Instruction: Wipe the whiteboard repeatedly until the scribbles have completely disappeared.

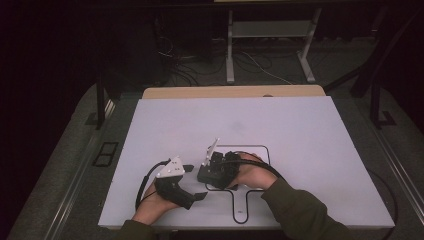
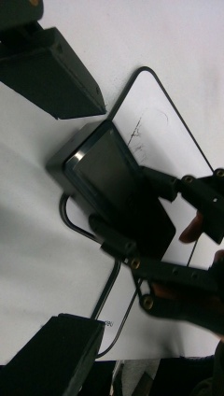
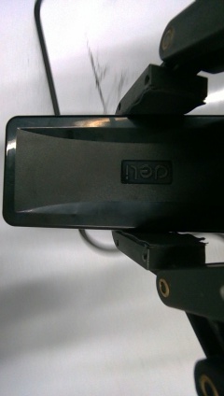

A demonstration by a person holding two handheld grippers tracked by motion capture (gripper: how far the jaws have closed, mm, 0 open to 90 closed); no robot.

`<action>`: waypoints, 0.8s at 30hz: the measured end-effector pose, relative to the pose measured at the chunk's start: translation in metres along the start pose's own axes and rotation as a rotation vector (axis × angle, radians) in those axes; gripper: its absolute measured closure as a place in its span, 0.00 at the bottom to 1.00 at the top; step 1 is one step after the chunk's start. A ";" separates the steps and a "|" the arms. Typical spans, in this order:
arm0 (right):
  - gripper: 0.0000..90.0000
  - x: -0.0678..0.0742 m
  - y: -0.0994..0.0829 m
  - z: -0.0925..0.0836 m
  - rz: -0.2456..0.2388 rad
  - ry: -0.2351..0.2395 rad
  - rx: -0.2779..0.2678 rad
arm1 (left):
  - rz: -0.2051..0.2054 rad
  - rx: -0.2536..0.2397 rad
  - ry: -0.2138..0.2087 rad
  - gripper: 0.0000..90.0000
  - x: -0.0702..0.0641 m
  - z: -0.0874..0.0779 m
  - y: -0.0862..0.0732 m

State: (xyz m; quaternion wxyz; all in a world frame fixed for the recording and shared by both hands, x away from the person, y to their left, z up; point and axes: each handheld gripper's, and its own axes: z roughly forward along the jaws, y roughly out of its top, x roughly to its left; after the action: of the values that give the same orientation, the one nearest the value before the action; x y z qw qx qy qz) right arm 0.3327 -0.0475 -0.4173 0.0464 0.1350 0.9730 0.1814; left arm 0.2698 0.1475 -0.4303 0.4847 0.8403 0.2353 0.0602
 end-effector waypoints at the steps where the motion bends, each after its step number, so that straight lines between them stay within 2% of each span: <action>1: 0.43 -0.005 0.001 0.001 0.010 -0.007 0.000 | 0.008 0.000 0.000 0.00 0.001 0.000 0.000; 5: 0.43 -0.019 0.002 0.002 0.062 -0.021 -0.010 | 0.008 0.003 0.000 0.00 0.001 -0.001 0.000; 9: 0.43 -0.028 0.002 0.003 0.091 -0.037 -0.013 | 0.008 -0.003 0.000 0.00 0.001 -0.001 0.000; 12: 0.43 -0.023 0.002 0.003 0.080 -0.033 -0.009 | 0.007 -0.002 0.000 0.00 0.001 -0.001 0.000; 17: 0.43 -0.006 -0.001 0.001 0.018 -0.017 0.001 | -0.001 -0.001 -0.001 0.00 0.000 0.000 0.000; 19: 0.43 -0.001 -0.002 0.000 0.015 -0.012 0.007 | -0.003 -0.003 0.000 0.00 0.000 0.000 0.000; 20: 0.43 -0.002 -0.002 0.000 0.006 -0.013 0.003 | -0.002 -0.001 0.000 0.00 0.000 0.000 0.000; 24: 0.43 -0.010 0.000 0.001 0.026 -0.041 0.008 | 0.009 0.002 0.001 0.00 0.000 -0.001 0.000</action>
State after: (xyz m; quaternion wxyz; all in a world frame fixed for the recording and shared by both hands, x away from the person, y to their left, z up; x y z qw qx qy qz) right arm 0.3423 -0.0499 -0.4178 0.0633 0.1515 0.9708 0.1751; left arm 0.2701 0.1480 -0.4297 0.4836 0.8416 0.2320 0.0626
